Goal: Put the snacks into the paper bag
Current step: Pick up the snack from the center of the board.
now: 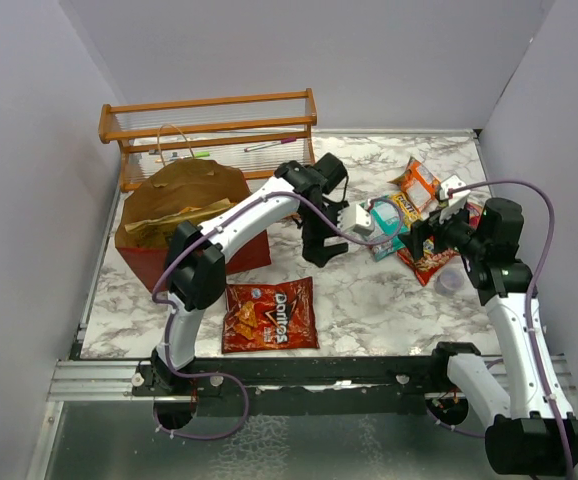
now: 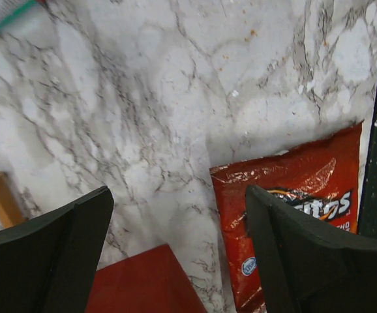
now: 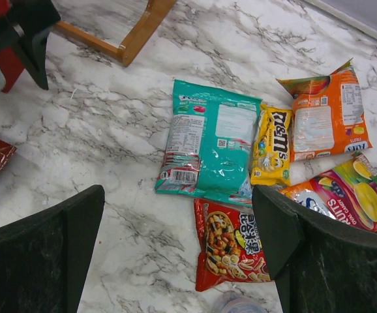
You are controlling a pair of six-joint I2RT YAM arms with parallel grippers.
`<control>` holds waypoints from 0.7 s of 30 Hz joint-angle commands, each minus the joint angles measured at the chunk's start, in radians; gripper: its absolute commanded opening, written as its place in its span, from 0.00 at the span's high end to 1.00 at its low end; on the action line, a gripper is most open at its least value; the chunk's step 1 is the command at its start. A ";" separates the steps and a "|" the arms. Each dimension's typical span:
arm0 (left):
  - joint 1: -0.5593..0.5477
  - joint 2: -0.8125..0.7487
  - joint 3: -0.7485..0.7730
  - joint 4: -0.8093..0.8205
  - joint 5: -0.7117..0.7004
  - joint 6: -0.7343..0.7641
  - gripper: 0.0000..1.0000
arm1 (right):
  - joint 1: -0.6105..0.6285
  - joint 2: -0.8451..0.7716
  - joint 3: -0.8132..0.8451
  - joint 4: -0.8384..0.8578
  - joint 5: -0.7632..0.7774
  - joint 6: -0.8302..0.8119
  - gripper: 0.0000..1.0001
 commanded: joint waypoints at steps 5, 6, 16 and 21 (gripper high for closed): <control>0.000 -0.011 -0.173 -0.014 0.017 0.111 0.17 | -0.006 -0.034 -0.021 0.032 -0.011 -0.005 0.05; 0.000 -0.012 -0.194 -0.018 0.017 0.126 0.17 | -0.006 -0.033 -0.023 0.028 -0.014 -0.009 0.05; 0.017 -0.041 -0.396 0.059 0.112 0.185 0.17 | -0.007 -0.012 -0.040 0.037 0.030 -0.022 0.05; 0.025 -0.033 -0.411 0.111 0.122 0.189 0.17 | -0.012 -0.003 -0.045 0.037 0.028 -0.033 0.05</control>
